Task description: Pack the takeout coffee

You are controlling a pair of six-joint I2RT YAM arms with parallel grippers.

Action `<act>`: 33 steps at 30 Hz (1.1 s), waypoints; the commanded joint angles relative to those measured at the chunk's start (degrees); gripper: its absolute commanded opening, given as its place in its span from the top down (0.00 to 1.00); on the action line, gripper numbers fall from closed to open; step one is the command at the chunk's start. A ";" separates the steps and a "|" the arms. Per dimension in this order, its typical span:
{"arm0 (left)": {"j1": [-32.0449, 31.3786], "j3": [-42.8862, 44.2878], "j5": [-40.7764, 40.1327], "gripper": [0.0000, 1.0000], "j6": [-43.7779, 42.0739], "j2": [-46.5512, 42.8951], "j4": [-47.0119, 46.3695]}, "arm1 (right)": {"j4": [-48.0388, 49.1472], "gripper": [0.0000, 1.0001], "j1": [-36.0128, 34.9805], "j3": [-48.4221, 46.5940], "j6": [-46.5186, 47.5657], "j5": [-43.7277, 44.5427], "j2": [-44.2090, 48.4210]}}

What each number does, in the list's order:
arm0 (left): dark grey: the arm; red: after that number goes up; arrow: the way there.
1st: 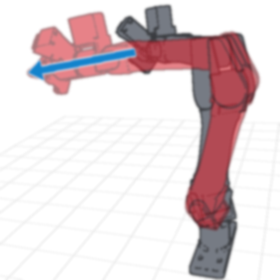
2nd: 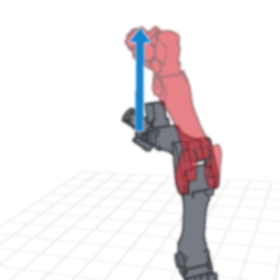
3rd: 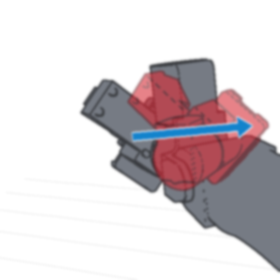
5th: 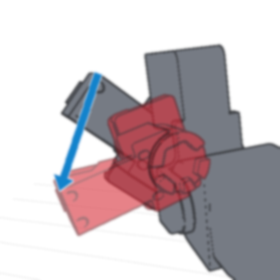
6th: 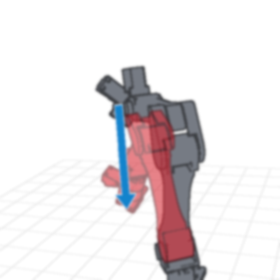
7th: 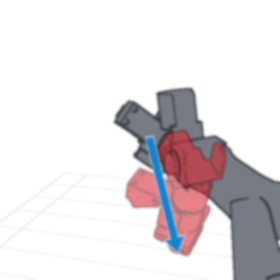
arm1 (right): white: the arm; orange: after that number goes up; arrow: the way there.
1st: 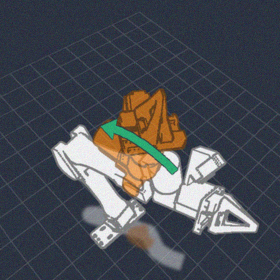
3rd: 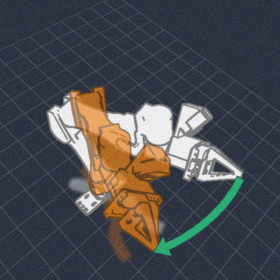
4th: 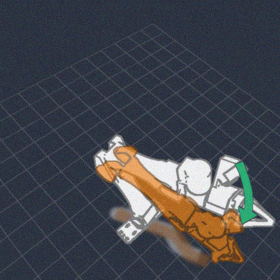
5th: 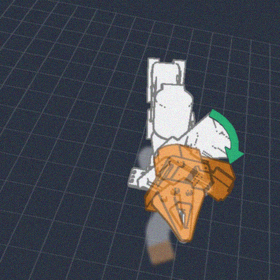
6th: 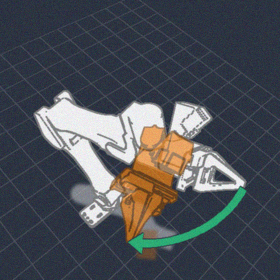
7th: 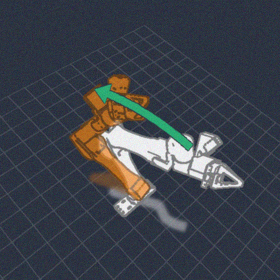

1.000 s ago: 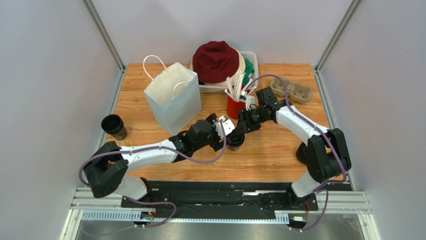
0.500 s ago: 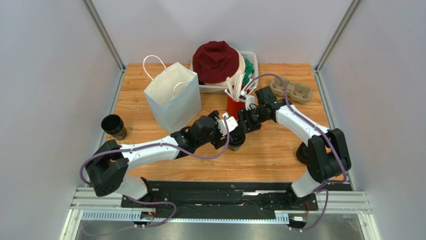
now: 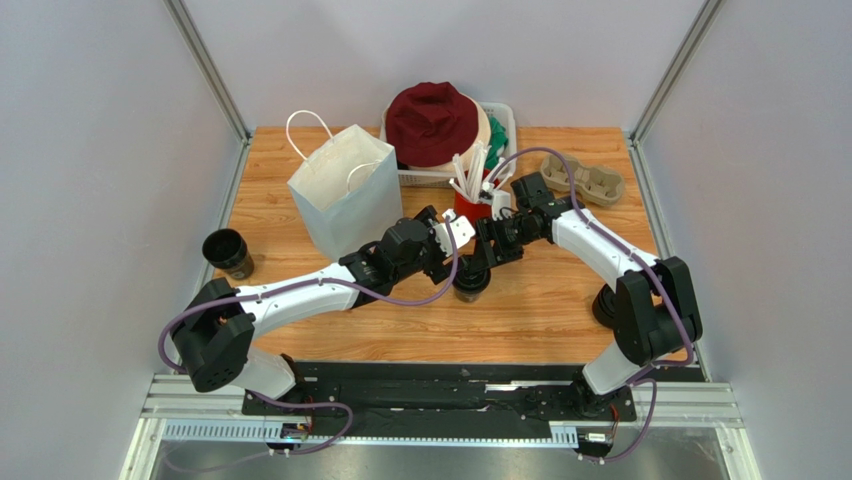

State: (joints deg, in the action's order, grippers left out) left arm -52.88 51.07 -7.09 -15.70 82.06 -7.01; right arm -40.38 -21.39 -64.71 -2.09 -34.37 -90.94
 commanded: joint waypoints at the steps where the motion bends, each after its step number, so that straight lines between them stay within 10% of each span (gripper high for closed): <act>1: 0.32 1.14 1.29 0.06 1.64 -0.15 -0.55 | -0.49 0.40 0.64 -2.79 0.68 -0.26 1.81; 33: 0.41 6.58 12.63 0.05 7.44 3.28 6.56 | -3.47 0.41 6.97 -2.88 2.78 -4.56 6.29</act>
State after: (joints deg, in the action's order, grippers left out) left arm -52.71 53.74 1.19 -11.05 83.92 -2.11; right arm -43.11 -15.22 -67.44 -1.10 -37.32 -88.31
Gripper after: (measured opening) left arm 0.939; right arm 0.597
